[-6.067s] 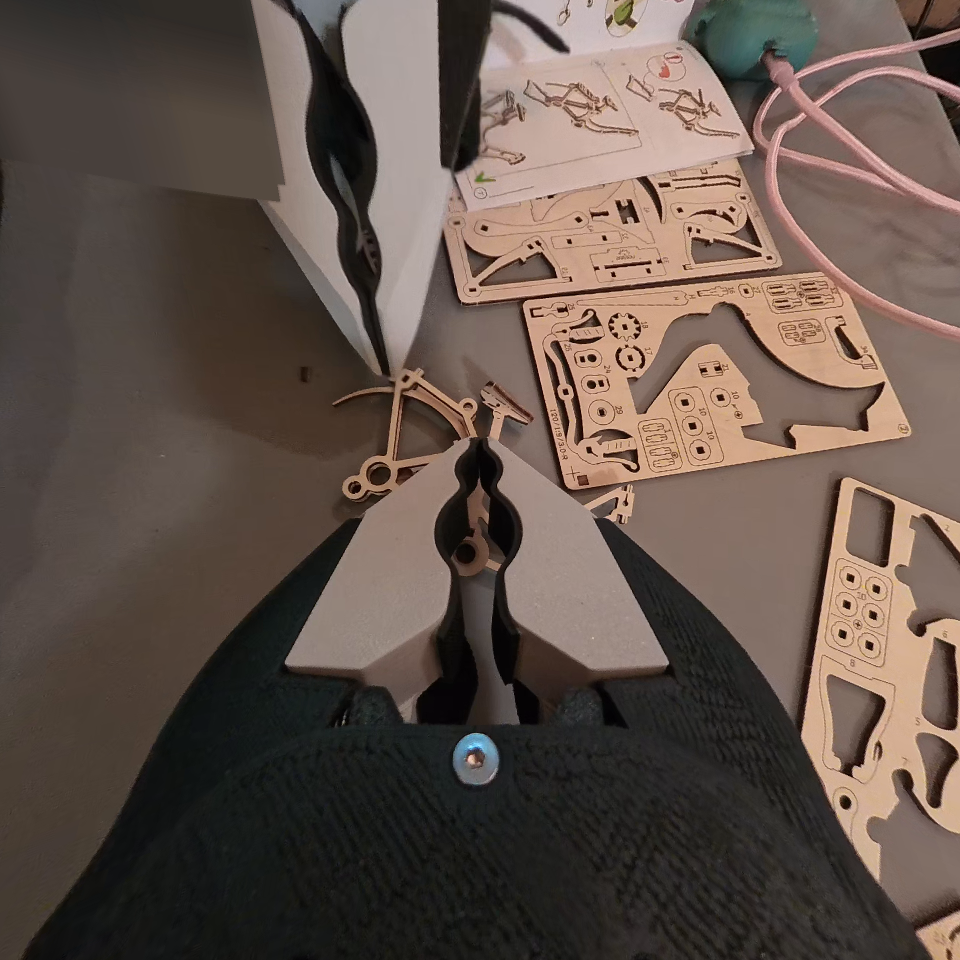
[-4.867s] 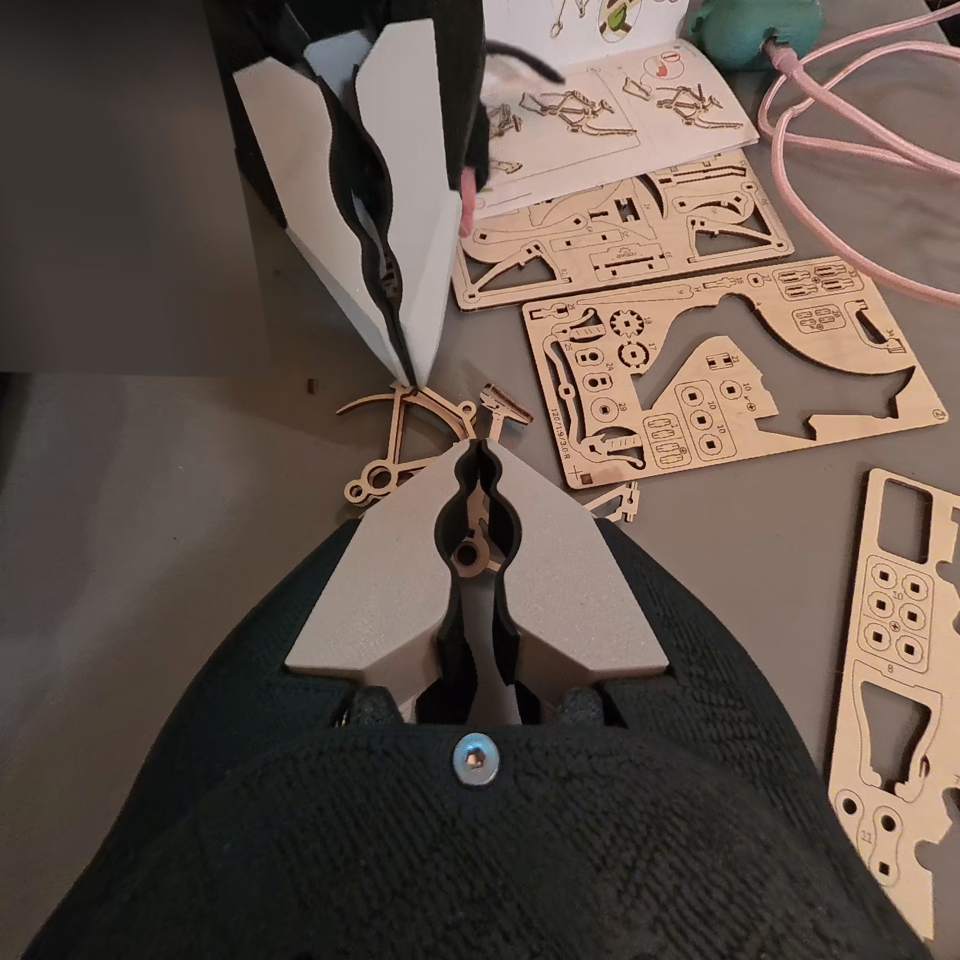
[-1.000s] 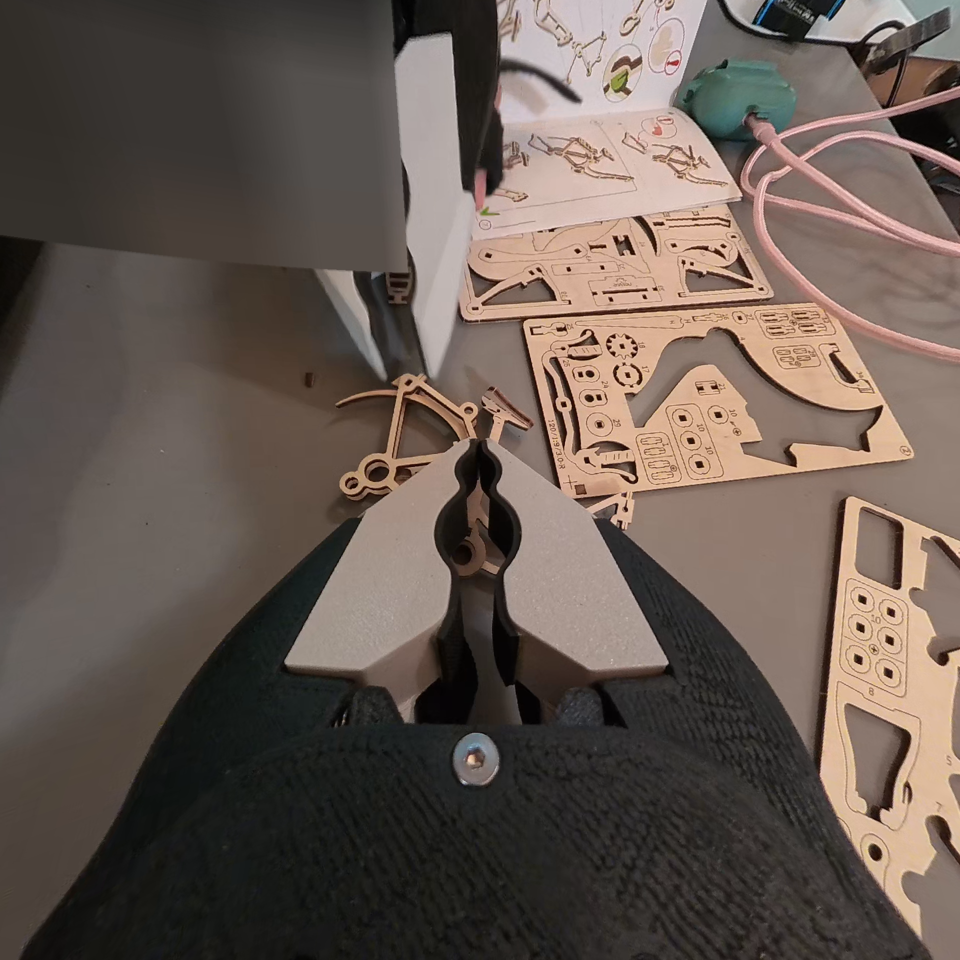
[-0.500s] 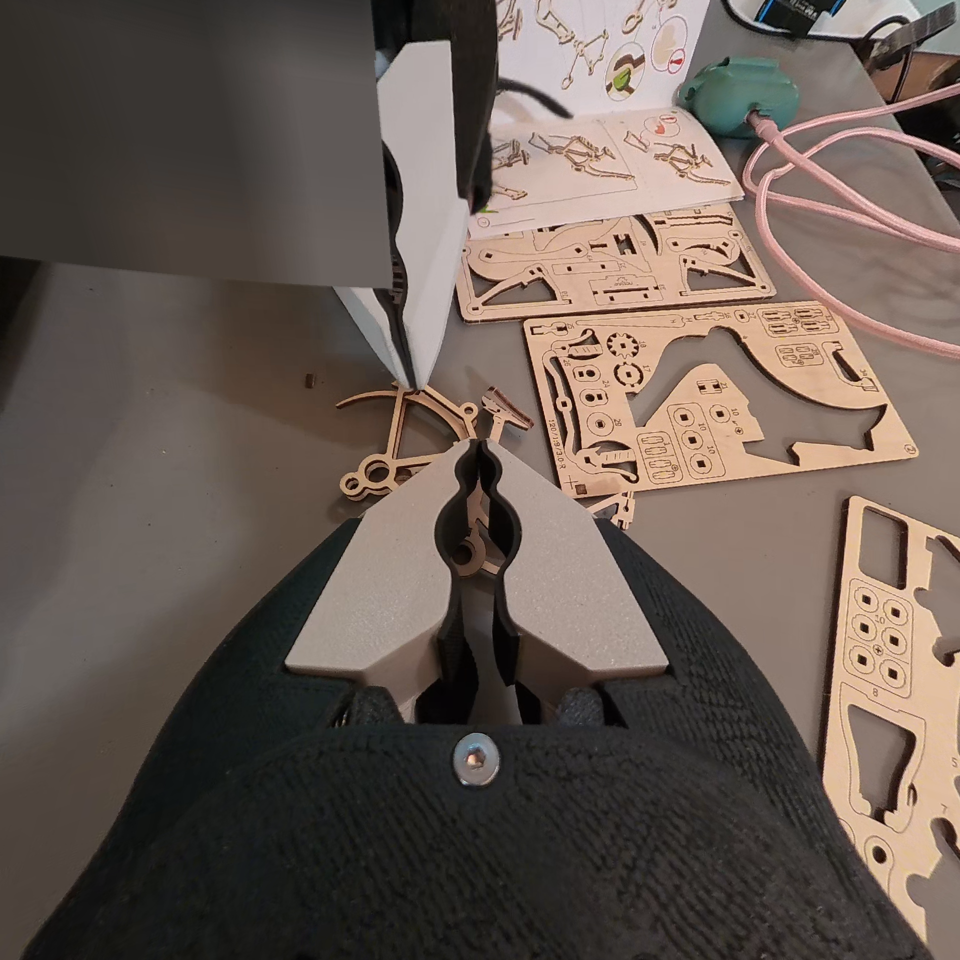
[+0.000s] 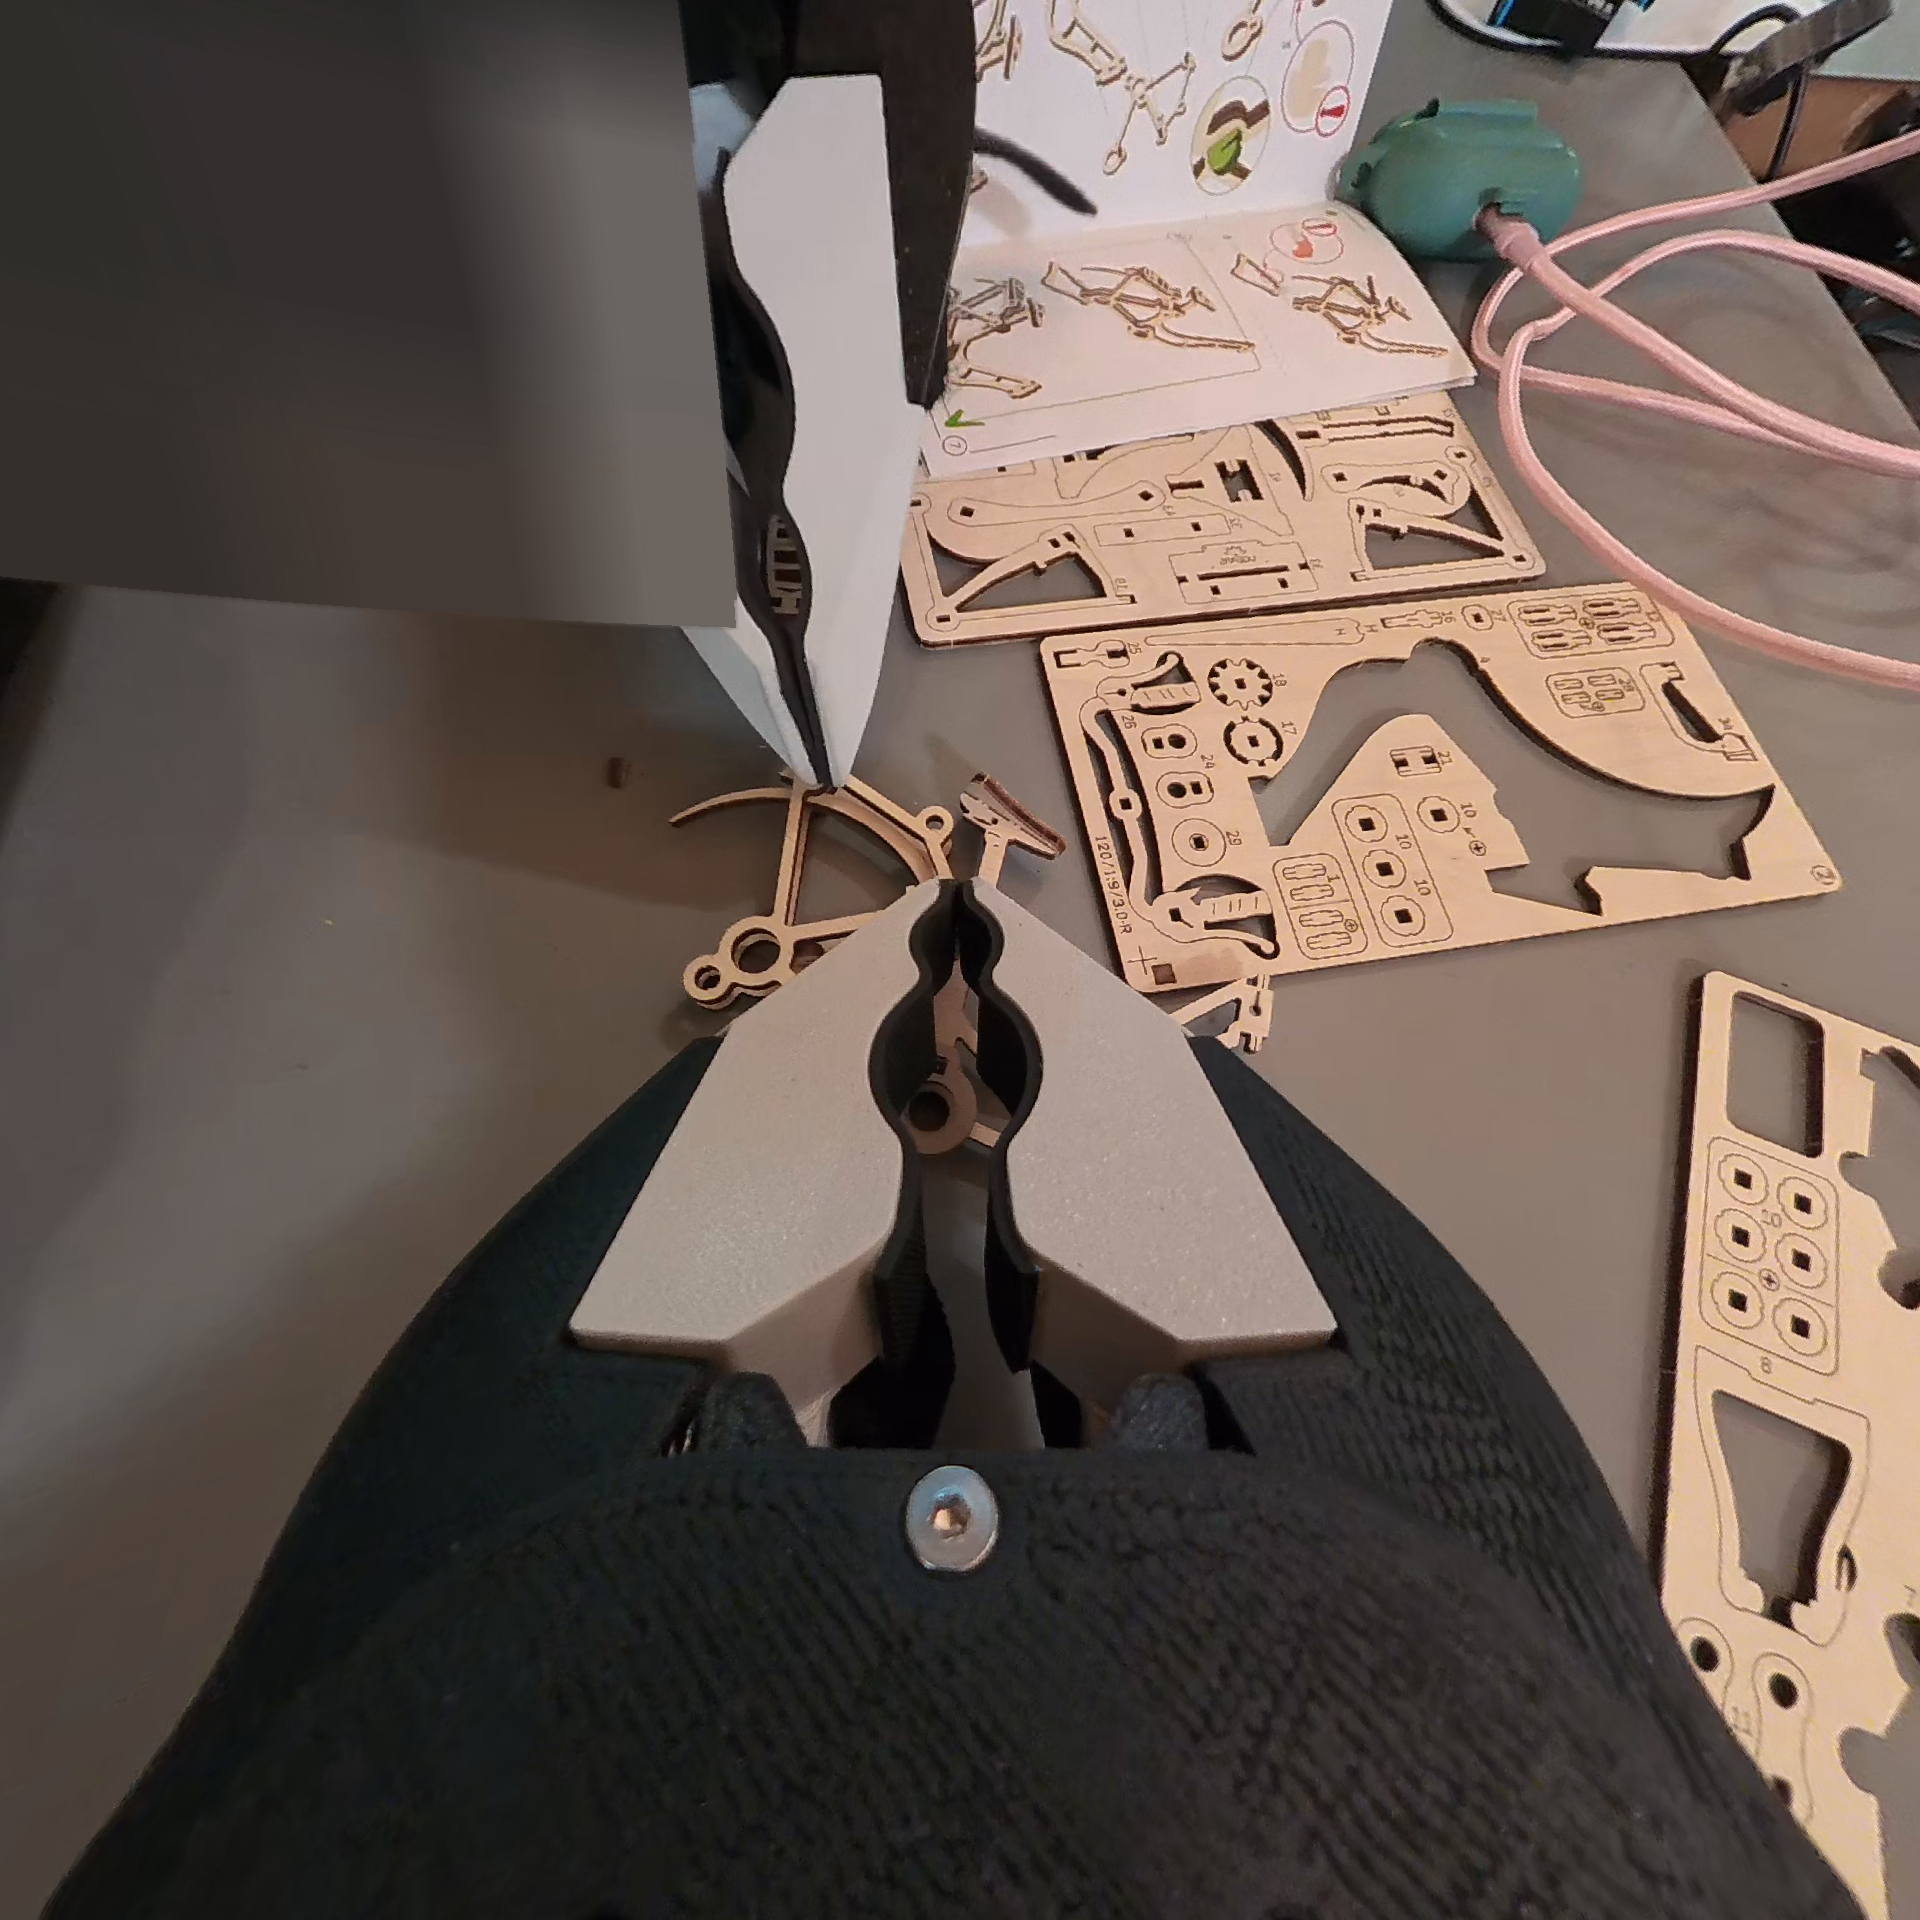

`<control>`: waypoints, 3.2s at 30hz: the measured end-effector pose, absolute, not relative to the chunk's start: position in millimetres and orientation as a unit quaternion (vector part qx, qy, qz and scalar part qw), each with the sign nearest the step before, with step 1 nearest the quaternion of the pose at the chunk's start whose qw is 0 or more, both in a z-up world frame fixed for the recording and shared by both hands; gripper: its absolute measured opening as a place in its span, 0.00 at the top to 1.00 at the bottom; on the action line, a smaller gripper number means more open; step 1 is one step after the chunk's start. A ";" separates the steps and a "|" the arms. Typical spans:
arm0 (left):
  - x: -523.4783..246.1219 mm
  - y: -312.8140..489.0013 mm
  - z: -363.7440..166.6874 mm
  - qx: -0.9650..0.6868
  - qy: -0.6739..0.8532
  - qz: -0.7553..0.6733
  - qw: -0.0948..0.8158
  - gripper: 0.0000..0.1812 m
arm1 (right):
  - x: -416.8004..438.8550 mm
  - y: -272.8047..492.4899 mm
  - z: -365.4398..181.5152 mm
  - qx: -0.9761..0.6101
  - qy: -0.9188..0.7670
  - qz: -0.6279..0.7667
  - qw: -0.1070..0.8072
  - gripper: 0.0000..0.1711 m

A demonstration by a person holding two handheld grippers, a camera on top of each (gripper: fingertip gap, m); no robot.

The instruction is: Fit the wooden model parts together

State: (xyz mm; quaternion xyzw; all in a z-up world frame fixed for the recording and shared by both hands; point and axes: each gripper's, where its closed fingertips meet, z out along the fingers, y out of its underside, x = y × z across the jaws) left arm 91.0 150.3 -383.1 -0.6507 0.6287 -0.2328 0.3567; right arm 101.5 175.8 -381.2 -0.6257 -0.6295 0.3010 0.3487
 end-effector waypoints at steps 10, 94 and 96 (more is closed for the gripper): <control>90.8 151.0 -383.4 -0.656 0.636 -0.210 0.348 1.00 | 103.2 180.3 -371.6 -0.627 -0.607 0.300 0.385 1.00; 89.0 148.9 -383.1 -0.645 0.636 -0.236 0.352 1.00 | 138.2 164.7 -382.2 -0.657 -0.599 0.304 0.342 0.92; 88.9 148.9 -383.2 -0.645 0.636 -0.236 0.351 1.00 | 138.2 164.7 -382.2 -0.658 -0.598 0.306 0.341 0.92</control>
